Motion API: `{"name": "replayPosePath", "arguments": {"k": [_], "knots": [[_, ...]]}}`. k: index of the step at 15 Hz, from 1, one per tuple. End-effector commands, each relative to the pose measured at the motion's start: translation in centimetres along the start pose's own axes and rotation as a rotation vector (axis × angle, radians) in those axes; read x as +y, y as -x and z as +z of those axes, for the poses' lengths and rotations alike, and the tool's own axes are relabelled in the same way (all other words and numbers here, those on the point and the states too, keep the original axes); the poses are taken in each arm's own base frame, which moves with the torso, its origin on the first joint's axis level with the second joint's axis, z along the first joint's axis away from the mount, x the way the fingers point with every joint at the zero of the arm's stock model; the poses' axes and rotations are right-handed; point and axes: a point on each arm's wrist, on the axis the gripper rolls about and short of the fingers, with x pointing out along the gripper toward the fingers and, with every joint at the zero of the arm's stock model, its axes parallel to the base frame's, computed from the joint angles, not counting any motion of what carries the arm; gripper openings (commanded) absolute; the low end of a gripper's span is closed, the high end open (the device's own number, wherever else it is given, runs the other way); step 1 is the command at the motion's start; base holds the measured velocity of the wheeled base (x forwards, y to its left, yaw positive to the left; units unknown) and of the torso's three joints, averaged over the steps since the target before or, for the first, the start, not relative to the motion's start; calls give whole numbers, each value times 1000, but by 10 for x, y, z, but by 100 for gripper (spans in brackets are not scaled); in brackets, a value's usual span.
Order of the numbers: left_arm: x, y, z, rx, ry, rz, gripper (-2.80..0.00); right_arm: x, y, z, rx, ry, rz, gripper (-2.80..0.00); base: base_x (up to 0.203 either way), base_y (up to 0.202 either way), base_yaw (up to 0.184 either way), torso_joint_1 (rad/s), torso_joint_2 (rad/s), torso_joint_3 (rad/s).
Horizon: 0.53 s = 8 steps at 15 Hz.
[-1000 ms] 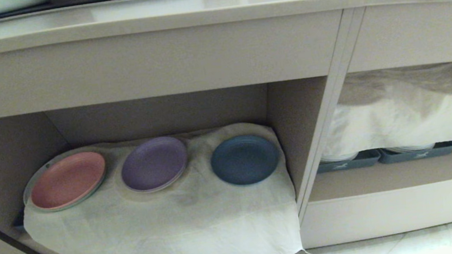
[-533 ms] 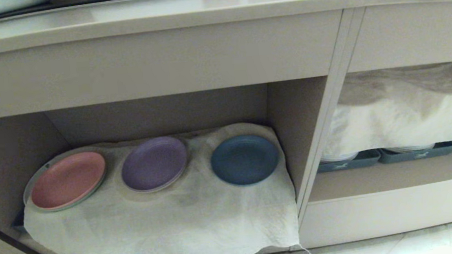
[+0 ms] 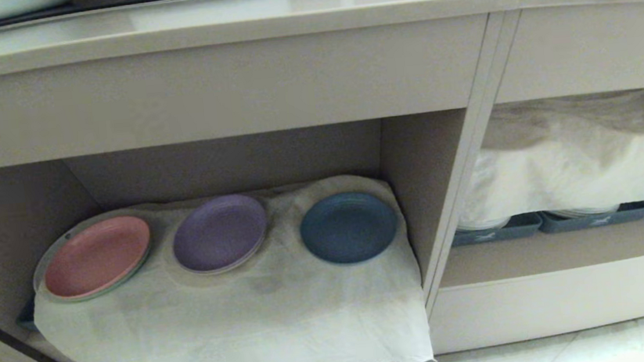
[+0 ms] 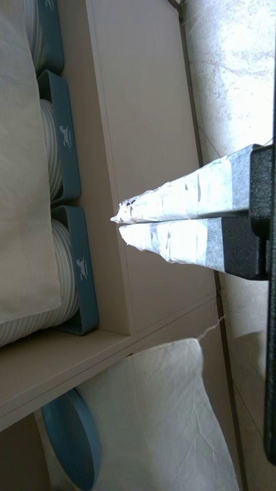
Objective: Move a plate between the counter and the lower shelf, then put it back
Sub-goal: Pick up the plate in the cupboard
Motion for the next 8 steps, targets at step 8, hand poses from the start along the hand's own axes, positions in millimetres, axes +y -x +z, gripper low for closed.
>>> {"name": "replayPosePath", "arguments": {"k": [8], "knots": [[0,0,0,0,0,0,-280,0,0,0,0,0,0,-280,0,0,0,0,0,0]]}}
